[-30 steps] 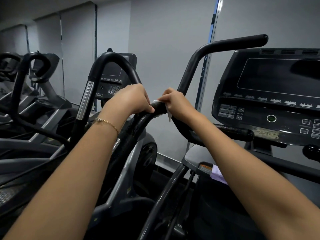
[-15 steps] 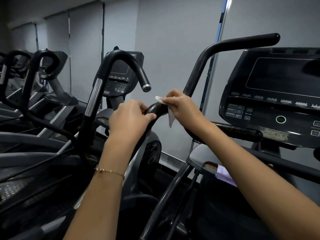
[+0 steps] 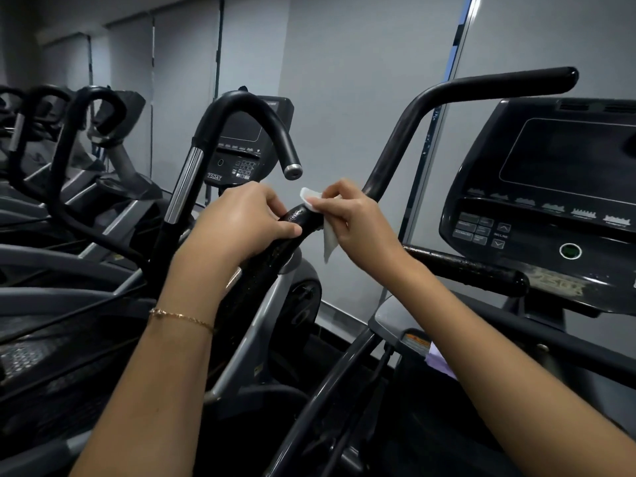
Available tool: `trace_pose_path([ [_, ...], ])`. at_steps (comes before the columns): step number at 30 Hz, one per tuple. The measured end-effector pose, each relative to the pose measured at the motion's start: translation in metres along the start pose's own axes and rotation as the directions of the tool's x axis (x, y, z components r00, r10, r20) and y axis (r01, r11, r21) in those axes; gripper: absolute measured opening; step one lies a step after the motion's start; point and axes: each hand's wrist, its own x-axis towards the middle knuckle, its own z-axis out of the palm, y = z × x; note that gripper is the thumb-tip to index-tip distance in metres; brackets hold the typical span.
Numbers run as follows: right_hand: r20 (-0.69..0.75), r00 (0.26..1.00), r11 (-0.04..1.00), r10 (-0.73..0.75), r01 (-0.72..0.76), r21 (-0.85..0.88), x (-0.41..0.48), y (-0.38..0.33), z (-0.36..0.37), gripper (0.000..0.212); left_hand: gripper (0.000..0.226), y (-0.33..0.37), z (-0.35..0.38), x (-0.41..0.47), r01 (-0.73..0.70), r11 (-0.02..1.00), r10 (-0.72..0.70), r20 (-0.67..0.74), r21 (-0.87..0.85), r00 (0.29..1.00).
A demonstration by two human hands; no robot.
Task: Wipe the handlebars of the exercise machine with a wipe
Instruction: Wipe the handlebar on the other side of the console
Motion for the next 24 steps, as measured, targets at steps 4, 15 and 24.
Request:
trace_pose_path([
  [4,0.020,0.997,0.996,0.075,-0.076,0.053,0.006,0.015,-0.004,0.024,0.020,-0.003,0.002,0.000,0.010,1.000,-0.010,-0.001,-0.026,1.000],
  [15,0.021,0.999,0.998,0.044,-0.045,0.044,0.006,0.002,-0.005,0.022,0.024,-0.001,0.000,0.005,0.015,1.000,-0.016,0.049,0.023,0.999],
  [24,0.078,0.971,0.968,0.228,-0.234,0.086,0.008,-0.016,-0.009,0.029,0.024,0.006,-0.006,-0.005,-0.041,0.999,0.039,0.071,0.028,0.997],
])
